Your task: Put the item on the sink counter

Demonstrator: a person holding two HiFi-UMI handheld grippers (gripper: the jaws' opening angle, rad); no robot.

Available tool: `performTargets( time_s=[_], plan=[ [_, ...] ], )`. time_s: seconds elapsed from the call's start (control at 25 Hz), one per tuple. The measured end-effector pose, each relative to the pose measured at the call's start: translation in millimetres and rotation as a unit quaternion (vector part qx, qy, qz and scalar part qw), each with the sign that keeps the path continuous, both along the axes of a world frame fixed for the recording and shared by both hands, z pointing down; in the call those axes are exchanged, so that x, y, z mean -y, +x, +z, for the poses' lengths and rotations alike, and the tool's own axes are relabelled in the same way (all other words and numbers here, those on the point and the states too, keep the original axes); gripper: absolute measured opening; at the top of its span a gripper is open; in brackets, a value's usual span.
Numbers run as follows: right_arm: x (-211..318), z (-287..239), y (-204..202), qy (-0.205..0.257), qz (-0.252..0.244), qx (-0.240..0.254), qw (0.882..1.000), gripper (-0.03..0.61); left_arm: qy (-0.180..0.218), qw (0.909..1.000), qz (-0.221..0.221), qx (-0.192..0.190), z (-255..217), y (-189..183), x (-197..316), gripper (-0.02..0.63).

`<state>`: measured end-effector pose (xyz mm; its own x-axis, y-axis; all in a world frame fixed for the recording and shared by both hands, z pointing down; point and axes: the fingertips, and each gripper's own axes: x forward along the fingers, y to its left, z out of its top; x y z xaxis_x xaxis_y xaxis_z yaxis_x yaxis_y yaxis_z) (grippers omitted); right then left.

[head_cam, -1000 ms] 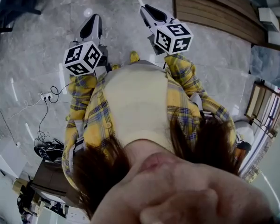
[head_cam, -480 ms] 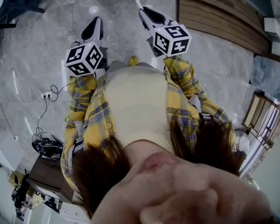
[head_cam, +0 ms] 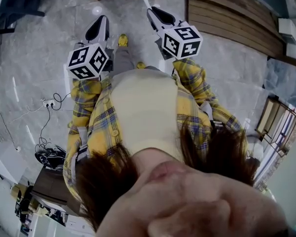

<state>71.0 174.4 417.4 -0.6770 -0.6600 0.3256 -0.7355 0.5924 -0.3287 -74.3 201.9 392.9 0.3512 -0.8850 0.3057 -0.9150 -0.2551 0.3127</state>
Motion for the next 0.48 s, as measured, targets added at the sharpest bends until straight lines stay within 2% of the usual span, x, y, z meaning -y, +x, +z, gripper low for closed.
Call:
performTargets(
  time_s=[0.28, 0.48],
  plan=[
    [37.3, 2.7, -9.0, -0.005, 0.016, -0.009, 1.000, 0.049, 0.012, 0.9997, 0.017, -0.016, -6.9, -7.8, 47.2, 0.005],
    [73.6, 6.7, -24.0, -0.013, 0.024, -0.012, 1.000, 0.049, 0.005, 0.9995, 0.024, -0.018, -1.4, -25.6, 84.8, 0.005]
  ],
)
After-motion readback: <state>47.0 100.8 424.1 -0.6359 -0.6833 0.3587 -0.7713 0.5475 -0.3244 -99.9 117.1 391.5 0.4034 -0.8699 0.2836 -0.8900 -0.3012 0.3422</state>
